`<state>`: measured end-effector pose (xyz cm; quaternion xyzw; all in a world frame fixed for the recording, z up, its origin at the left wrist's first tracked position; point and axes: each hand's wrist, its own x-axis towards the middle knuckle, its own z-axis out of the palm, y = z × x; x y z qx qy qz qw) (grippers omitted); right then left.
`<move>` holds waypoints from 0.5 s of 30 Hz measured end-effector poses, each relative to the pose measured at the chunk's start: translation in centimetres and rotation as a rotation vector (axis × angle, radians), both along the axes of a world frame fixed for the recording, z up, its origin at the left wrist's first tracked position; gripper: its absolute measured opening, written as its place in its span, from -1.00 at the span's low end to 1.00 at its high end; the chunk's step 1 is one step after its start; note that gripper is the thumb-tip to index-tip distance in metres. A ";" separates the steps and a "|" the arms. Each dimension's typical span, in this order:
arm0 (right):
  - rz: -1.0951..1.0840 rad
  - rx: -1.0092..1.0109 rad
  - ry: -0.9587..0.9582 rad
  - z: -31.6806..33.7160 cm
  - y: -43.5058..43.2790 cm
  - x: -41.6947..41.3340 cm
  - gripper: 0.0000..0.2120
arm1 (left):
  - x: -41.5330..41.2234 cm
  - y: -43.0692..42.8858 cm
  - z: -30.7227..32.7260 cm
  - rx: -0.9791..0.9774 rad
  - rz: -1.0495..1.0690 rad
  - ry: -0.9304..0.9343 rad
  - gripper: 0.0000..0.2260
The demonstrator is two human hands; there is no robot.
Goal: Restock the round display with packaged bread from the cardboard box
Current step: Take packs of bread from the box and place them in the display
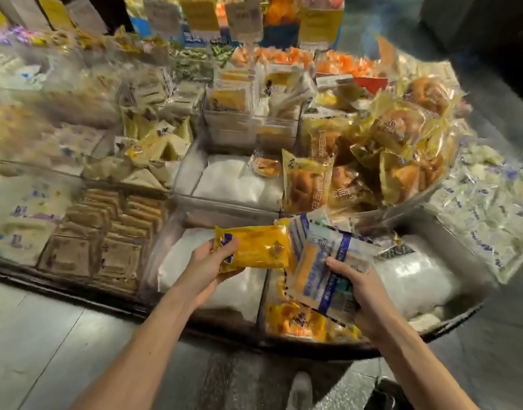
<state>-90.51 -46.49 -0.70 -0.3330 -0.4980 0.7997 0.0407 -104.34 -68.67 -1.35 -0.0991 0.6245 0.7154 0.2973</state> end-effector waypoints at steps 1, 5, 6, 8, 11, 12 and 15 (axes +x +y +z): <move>0.009 0.005 -0.016 -0.1 0.6 -1.2 -0.66 | -0.9 0.5 0.0 -0.007 -0.020 0.016 -0.79; 0.055 0.018 -0.062 0.4 2.0 -4.4 -0.70 | -3.9 1.2 0.0 -0.077 -0.091 0.050 -0.83; 0.078 0.031 -0.077 0.4 2.2 -5.1 -0.72 | -4.7 1.1 -0.2 -0.112 -0.111 0.059 -0.81; 0.104 0.044 -0.083 0.5 2.1 -6.1 -0.81 | -6.2 0.4 -0.8 -0.165 -0.131 0.075 -0.80; 0.089 0.049 -0.101 0.2 1.6 -7.1 -0.86 | -8.1 -1.1 -2.8 -0.207 -0.124 0.054 -0.82; 0.071 0.060 -0.112 0.2 1.2 -7.2 -0.79 | -8.6 -1.6 -3.7 -0.224 -0.119 0.037 -0.81; 0.004 0.092 -0.141 -0.2 0.5 -6.8 -0.62 | -10.7 -2.8 -7.0 -0.304 -0.152 -0.007 -0.72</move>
